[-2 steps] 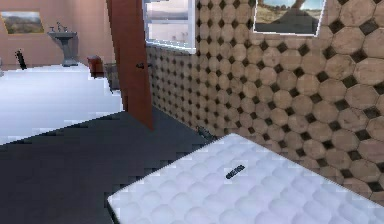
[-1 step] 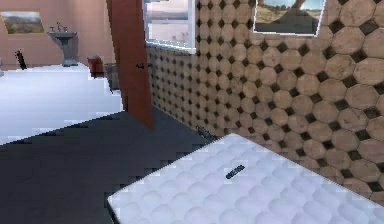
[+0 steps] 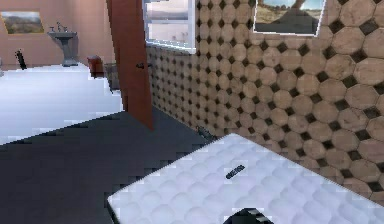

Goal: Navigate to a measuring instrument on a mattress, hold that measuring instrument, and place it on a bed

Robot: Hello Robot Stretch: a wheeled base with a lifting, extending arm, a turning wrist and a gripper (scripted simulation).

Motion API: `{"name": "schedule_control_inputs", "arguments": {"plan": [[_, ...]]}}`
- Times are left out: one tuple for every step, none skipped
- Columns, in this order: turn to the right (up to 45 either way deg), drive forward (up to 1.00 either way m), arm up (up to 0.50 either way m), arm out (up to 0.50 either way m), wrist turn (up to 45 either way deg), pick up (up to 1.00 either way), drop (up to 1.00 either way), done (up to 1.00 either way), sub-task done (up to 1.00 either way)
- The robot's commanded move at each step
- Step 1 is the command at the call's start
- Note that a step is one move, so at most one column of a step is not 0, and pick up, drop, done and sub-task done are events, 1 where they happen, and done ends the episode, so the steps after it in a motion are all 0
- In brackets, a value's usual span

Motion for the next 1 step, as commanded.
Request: {"name": "schedule_control_inputs", "arguments": {"plan": [[-45.0, 0.00, 0.00, 0.00, 0.0, 0.00, 0.00, 0.00, 0.00]]}}
